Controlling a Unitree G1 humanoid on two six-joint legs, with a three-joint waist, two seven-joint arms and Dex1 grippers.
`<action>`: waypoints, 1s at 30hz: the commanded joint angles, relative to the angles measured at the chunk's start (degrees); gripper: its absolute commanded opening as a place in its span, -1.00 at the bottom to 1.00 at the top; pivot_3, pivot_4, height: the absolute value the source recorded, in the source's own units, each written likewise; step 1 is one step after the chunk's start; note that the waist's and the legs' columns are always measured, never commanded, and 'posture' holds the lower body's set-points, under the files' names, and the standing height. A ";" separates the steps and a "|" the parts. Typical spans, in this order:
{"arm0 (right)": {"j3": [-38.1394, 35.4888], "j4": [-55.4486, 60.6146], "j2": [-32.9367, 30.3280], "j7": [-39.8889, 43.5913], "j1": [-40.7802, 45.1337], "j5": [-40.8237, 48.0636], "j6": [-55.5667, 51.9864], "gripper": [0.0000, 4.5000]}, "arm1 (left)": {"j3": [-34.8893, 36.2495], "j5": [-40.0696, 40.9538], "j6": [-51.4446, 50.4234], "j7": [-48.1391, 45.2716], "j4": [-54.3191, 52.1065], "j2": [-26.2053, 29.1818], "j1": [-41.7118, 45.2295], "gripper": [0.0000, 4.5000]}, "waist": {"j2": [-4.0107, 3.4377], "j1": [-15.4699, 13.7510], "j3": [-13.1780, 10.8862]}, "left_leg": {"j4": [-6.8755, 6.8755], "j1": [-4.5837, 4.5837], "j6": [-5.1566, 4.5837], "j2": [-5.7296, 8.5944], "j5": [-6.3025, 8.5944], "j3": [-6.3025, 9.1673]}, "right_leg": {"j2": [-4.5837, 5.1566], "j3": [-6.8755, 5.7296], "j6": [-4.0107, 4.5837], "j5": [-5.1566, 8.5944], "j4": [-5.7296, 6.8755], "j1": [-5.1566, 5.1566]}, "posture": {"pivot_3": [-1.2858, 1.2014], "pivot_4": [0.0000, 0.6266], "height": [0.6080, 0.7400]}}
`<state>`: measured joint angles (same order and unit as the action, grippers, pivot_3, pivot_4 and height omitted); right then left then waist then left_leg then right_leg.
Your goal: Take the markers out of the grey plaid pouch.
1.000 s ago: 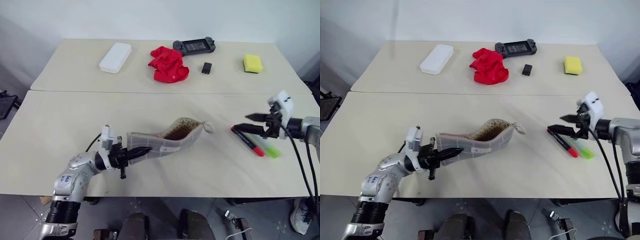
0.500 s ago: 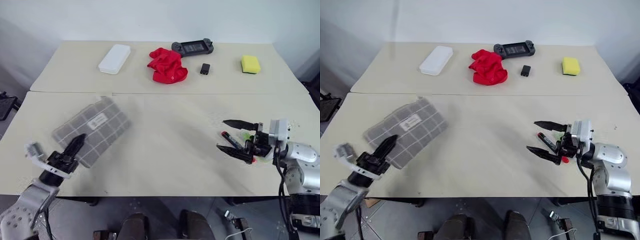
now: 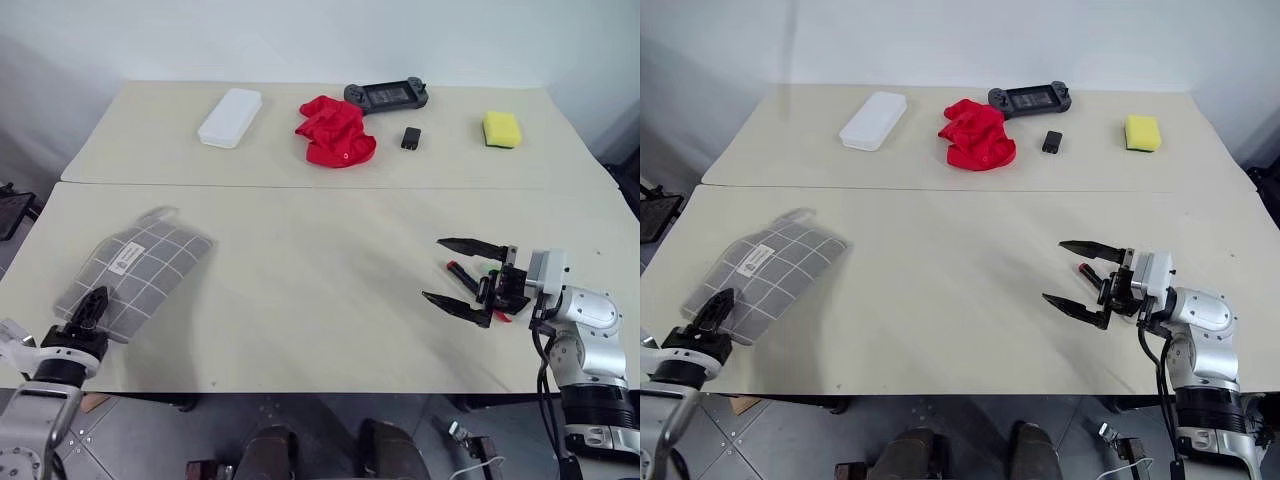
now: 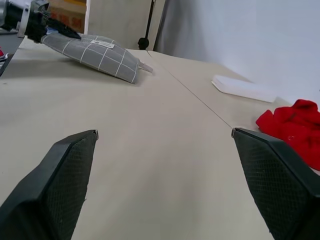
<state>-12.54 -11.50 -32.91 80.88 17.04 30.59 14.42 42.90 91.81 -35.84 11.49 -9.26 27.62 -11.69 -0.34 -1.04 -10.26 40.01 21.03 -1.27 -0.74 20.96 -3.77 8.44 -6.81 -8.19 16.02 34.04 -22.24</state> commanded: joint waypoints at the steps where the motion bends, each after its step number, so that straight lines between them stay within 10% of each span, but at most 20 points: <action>1: -1.21 0.98 -0.96 0.56 -0.92 3.00 -2.30 1.00 | 3.21 -4.63 -1.26 -2.96 1.14 5.09 -3.00 0.41 | 0.00 0.23 0.00 | -0.02 0.02 0.01 0.00 0.00 -0.01 | -0.02 0.00 0.00 0.00 0.00 -0.03 | 0.03 -0.52 1.00; 5: -1.05 3.07 -1.90 1.76 -2.47 5.45 -6.44 1.00 | 3.23 -16.78 -0.96 -10.71 3.74 11.79 -8.86 0.98 | 0.00 1.05 0.00 | -0.04 0.05 0.02 -0.01 0.01 -0.09 | -0.03 0.02 0.04 0.02 0.04 -0.11 | 0.03 -0.52 1.00; 20: -3.08 0.67 -4.90 10.19 -5.37 7.07 -2.98 1.00 | 2.69 -50.20 29.60 -65.22 -0.39 17.64 -23.29 0.99 | 0.01 0.83 0.00 | -0.28 0.04 0.10 -0.34 0.19 -0.67 | 0.07 0.13 0.20 0.11 -0.08 -0.46 | 0.03 -0.52 1.00; 30: -2.70 -9.50 -15.53 11.62 -6.43 8.73 5.56 1.00 | -16.16 -60.34 37.94 -69.03 -1.10 17.65 -1.66 0.99 | -0.20 1.50 -0.10 | -0.26 -0.02 -0.06 -0.16 0.23 -0.78 | 0.08 0.16 0.11 0.06 0.10 -0.45 | 0.03 -0.52 1.00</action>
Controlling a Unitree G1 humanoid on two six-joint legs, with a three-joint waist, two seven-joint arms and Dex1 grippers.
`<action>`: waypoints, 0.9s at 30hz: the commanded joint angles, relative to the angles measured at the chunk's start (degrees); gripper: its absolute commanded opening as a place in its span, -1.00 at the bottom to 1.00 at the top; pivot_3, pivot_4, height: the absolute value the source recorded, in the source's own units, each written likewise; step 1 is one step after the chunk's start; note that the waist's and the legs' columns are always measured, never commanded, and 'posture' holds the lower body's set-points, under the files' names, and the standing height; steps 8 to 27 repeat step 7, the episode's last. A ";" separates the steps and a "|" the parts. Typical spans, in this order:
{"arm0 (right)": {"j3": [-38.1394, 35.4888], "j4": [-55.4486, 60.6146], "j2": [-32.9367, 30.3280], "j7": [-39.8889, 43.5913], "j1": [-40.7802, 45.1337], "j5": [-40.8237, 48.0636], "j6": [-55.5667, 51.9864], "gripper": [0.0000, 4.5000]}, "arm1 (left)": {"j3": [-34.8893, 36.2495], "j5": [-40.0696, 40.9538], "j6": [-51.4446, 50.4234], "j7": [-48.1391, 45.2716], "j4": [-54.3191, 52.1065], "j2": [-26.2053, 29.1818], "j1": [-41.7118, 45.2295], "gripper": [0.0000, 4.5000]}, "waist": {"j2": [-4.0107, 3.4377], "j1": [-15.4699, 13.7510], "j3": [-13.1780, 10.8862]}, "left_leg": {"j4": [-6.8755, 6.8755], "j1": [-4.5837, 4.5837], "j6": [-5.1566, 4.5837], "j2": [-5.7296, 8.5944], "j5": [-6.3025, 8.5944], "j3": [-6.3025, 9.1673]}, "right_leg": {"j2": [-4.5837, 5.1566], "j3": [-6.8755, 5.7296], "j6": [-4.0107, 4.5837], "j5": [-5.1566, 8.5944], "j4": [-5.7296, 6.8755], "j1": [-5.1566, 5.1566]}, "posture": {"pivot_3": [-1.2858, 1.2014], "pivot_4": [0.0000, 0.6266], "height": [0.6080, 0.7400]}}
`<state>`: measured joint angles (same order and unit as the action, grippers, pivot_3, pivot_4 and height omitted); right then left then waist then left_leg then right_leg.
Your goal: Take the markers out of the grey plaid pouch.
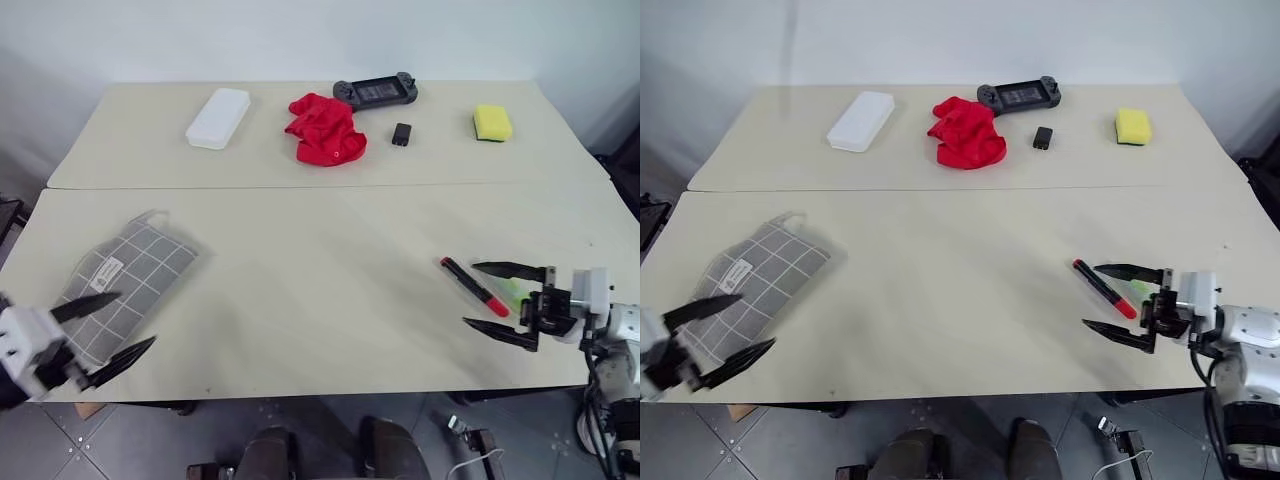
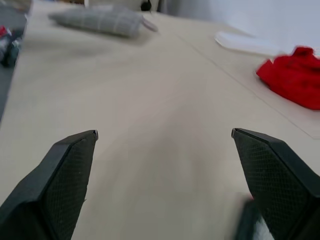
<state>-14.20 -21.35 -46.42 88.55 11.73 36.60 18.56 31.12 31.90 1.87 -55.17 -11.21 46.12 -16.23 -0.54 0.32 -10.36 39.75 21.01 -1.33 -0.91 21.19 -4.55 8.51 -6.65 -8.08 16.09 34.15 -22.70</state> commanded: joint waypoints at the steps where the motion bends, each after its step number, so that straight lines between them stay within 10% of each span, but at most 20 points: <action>1: -0.68 0.67 -2.04 3.95 -1.14 3.05 1.49 1.00 | -5.92 -1.31 1.34 -3.01 1.55 -1.54 3.95 0.99 | 0.00 0.34 0.00 | 0.00 -0.02 0.00 -0.01 0.00 -0.05 | -0.02 0.00 -0.01 0.00 -0.01 0.00 | 0.03 -0.52 1.00; 27: 2.28 3.62 0.34 3.95 -1.50 2.81 2.12 1.00 | -9.58 -3.78 2.21 -4.20 5.36 -2.41 6.94 0.99 | 0.01 0.81 -0.01 | 0.08 -0.04 0.00 -0.05 0.00 -0.50 | -0.08 -0.01 -0.02 -0.01 0.02 0.01 | 0.03 -0.52 1.00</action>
